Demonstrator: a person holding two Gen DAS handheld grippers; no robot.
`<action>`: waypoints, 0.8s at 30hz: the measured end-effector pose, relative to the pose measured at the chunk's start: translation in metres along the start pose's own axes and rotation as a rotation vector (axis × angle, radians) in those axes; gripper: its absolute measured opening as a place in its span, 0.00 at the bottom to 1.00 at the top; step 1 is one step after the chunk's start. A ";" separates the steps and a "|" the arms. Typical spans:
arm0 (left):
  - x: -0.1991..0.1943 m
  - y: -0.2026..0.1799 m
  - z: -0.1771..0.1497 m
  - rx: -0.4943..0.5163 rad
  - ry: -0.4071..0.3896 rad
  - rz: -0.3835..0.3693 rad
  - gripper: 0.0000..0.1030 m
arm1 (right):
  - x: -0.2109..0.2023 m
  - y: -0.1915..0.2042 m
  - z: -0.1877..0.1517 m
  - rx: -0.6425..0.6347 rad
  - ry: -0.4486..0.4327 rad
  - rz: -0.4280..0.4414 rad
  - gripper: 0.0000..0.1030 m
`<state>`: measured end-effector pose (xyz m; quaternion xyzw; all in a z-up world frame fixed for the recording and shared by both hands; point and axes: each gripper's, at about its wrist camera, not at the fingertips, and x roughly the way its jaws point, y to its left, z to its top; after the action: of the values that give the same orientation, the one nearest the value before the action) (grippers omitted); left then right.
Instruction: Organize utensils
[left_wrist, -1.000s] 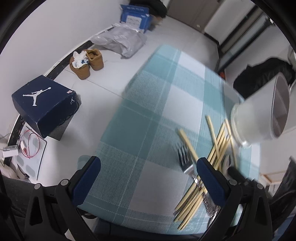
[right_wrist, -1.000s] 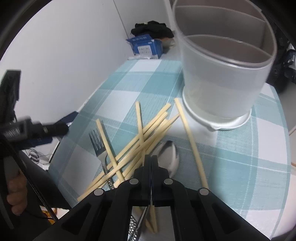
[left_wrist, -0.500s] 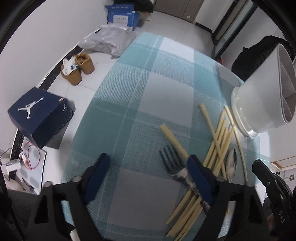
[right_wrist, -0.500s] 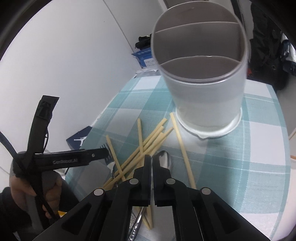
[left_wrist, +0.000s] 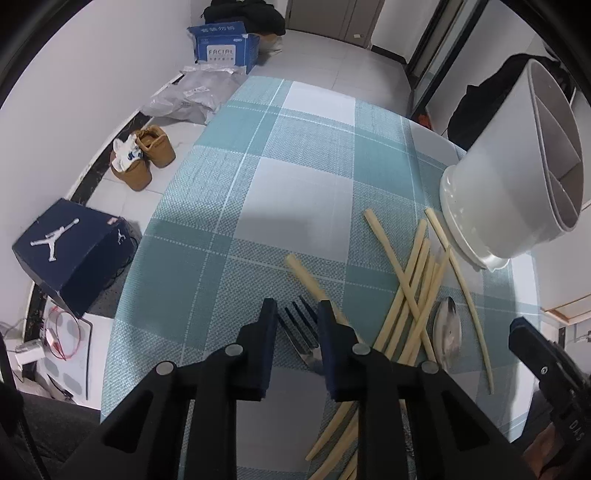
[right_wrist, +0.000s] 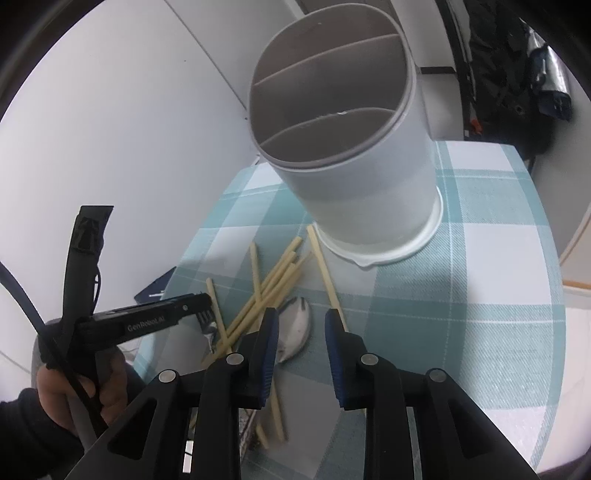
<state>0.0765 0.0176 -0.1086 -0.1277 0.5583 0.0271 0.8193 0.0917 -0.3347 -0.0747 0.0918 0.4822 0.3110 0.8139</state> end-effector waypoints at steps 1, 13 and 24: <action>0.000 0.002 0.001 -0.018 0.004 -0.010 0.16 | -0.001 -0.001 -0.001 0.003 0.003 -0.003 0.28; -0.005 0.008 0.006 -0.065 0.018 -0.115 0.01 | 0.004 0.003 -0.009 -0.016 0.038 -0.032 0.28; -0.011 0.027 0.008 -0.143 0.046 -0.243 0.00 | 0.024 0.003 -0.001 0.026 0.111 -0.033 0.33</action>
<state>0.0748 0.0467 -0.1007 -0.2532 0.5539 -0.0356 0.7924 0.0975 -0.3181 -0.0911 0.0771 0.5319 0.2961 0.7896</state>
